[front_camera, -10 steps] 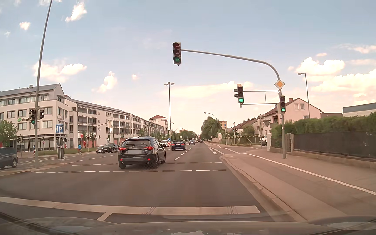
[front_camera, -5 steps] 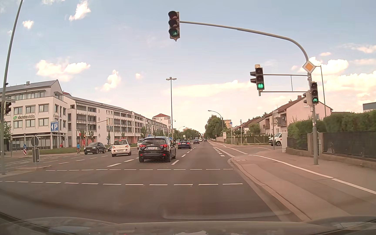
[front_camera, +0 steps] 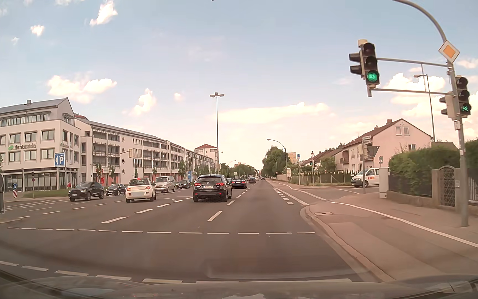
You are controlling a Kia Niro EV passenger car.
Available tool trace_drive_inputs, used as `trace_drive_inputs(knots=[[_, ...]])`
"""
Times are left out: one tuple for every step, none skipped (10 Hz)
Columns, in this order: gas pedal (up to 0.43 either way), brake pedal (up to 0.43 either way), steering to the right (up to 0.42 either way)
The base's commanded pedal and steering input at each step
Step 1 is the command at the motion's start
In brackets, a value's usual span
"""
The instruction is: Follow the waypoints while adhering to traffic rules and regulations
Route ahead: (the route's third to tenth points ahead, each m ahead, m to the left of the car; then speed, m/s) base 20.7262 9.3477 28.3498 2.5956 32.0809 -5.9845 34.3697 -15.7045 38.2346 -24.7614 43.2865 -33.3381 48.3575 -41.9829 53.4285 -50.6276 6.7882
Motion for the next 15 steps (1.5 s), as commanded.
trace_drive_inputs(knots=[[0.0, 0.085, -0.008], [0.0, 0.128, -0.008], [0.0, 0.159, -0.008], [0.0, 0.171, -0.008], [0.0, 0.177, -0.008], [0.0, 0.177, -0.003], [0.0, 0.177, 0.001], [0.0, 0.177, 0.002], [0.0, 0.177, 0.002], [0.0, 0.171, 0.002], [0.0, 0.165, 0.003], [0.0, 0.165, 0.012], [0.0, 0.159, 0.021], [0.0, 0.14, 0.025], [0.0, 0.104, 0.033]])
